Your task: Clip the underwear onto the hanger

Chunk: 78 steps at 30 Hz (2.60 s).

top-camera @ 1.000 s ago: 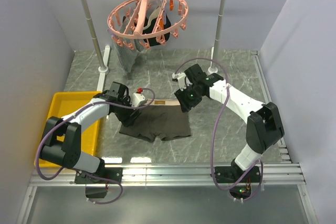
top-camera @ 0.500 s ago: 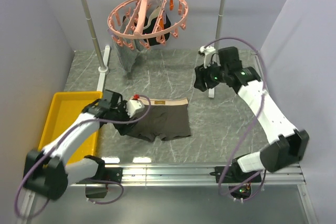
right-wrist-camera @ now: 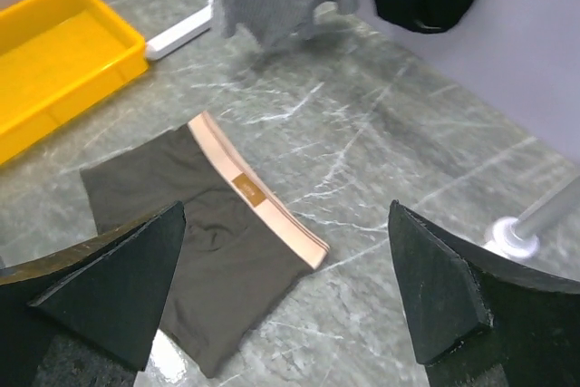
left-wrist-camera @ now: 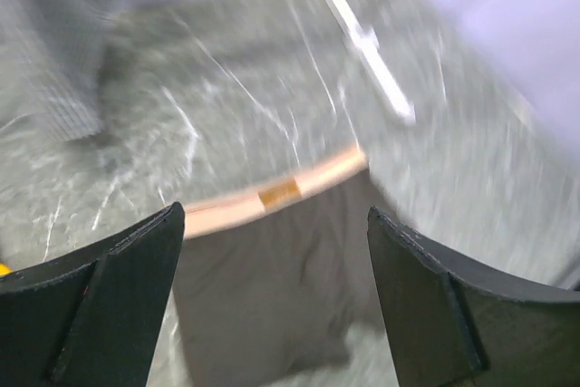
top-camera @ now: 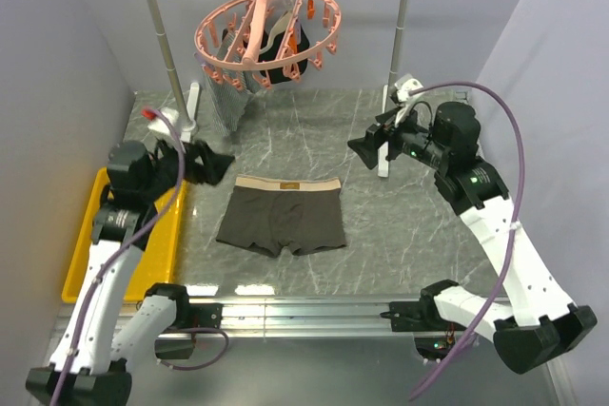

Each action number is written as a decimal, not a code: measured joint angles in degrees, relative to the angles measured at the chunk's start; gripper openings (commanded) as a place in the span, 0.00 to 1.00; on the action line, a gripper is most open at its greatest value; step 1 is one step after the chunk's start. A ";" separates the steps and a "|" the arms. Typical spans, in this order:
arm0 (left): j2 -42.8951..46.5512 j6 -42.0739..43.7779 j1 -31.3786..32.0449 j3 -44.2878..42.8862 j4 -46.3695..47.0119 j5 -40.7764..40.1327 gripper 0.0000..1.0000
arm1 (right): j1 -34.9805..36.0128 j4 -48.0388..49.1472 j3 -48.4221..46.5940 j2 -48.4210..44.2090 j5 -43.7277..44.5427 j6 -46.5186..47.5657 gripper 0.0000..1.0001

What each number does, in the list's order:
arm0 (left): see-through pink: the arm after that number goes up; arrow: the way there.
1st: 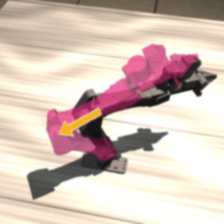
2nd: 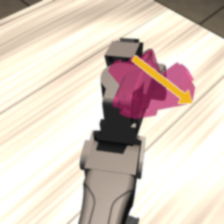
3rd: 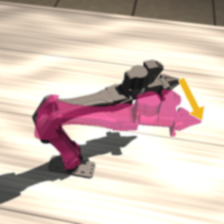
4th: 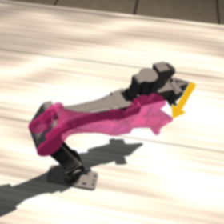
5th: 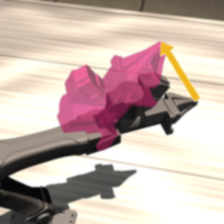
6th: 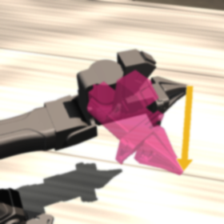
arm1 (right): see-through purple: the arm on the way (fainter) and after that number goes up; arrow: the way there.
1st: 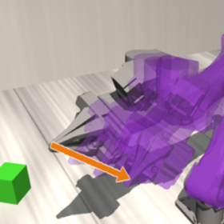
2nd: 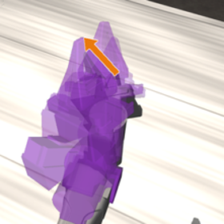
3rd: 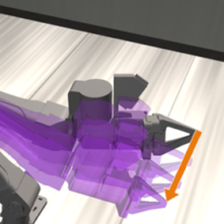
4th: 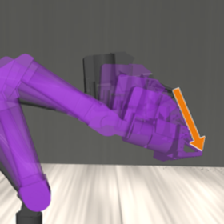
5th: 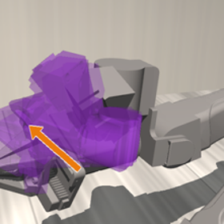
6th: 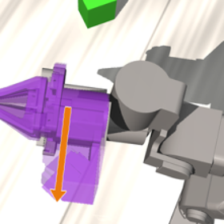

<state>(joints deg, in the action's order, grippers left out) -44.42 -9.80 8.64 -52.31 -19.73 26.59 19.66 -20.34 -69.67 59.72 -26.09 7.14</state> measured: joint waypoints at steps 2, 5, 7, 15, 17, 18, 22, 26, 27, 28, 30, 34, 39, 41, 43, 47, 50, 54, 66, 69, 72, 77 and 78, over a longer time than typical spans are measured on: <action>-2.62 -5.66 -2.62 -2.38 2.56 -1.31 0.86 | 0.48 0.61 0.00 1.29 -1.18 0.92 1.00; -8.76 -12.61 -5.40 -8.17 5.79 -4.76 0.82 | 1.81 2.95 0.48 3.74 -2.75 1.46 1.00; -12.98 -15.52 -7.76 -13.29 6.51 -6.88 0.80 | 3.54 6.38 2.84 4.52 -2.95 1.22 0.99; -26.14 -18.14 -15.19 -28.41 10.38 -11.04 0.66 | 17.75 23.15 11.65 9.27 3.67 1.03 0.89; -28.06 -18.10 -15.82 -29.35 10.88 -10.75 0.63 | 19.78 27.61 11.37 11.74 5.88 1.05 0.84; -29.07 -18.05 -15.96 -29.68 10.97 -10.34 0.62 | 20.81 29.59 11.02 13.25 7.21 1.07 0.83; -32.41 -17.90 -16.02 -30.01 11.78 -8.26 0.59 | 24.55 36.33 7.87 19.10 11.63 1.22 0.76; -34.77 -18.05 -16.06 -30.01 13.31 -5.75 0.57 | 27.61 41.48 3.19 24.72 13.44 1.29 0.69; -35.06 -18.14 -16.06 -30.01 13.77 -5.27 0.57 | 28.24 42.75 2.36 25.90 13.84 1.33 0.67; -35.30 -18.18 -16.06 -30.01 14.14 -4.94 0.56 | 28.74 43.80 1.73 26.88 14.10 1.33 0.65; -35.74 -18.36 -16.06 -30.01 15.63 -3.87 0.55 | 29.68 45.51 0.68 28.70 14.60 1.60 0.64; -37.83 -18.78 -16.06 -31.19 17.51 -2.12 0.54 | 30.93 47.56 -0.72 31.61 15.17 2.40 0.62; -41.48 -20.00 -16.06 -32.33 19.34 -0.68 0.53 | 31.85 49.09 -3.17 35.01 15.87 3.50 0.59; -42.58 -20.15 -16.06 -32.37 19.50 -0.24 0.51 | 31.91 49.59 -4.17 36.00 16.09 3.87 0.59; -43.67 -20.59 -16.06 -32.68 19.54 0.35 0.50 | 31.93 50.01 -5.11 36.81 16.26 4.11 0.58; -45.09 -21.22 -16.09 -33.00 19.85 1.57 0.49 | 31.95 50.36 -5.64 37.22 16.39 4.33 0.58; -45.59 -21.38 -16.06 -33.11 20.31 2.16 0.47 | 31.95 50.42 -6.08 37.27 16.41 4.50 0.58; -46.31 -21.44 -16.06 -33.64 20.94 2.73 0.44 | 31.95 50.73 -6.16 37.27 16.33 4.72 0.58; -50.49 -23.12 -15.72 -36.65 22.51 4.39 0.20 | 31.95 49.48 -6.54 37.27 13.68 4.66 0.57; -50.58 -23.08 -15.12 -36.94 22.43 4.87 0.05 | 31.95 49.13 -6.54 37.27 13.38 4.70 0.56; -50.47 -22.77 -14.43 -37.05 22.05 5.35 0.01 | 31.95 48.92 -6.56 37.27 13.40 4.70 0.53; -48.98 -22.84 -13.81 -37.03 19.82 6.16 0.00 | 31.95 47.80 -9.25 37.29 13.42 4.59 0.47; -48.26 -22.86 -13.73 -36.92 19.43 6.23 0.01 | 31.95 47.74 -10.05 37.35 13.44 4.50 0.46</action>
<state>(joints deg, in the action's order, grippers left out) -92.68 -32.67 -5.08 -89.23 -0.30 32.82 51.62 27.40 -79.72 97.08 -12.64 11.64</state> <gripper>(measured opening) 0.021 0.482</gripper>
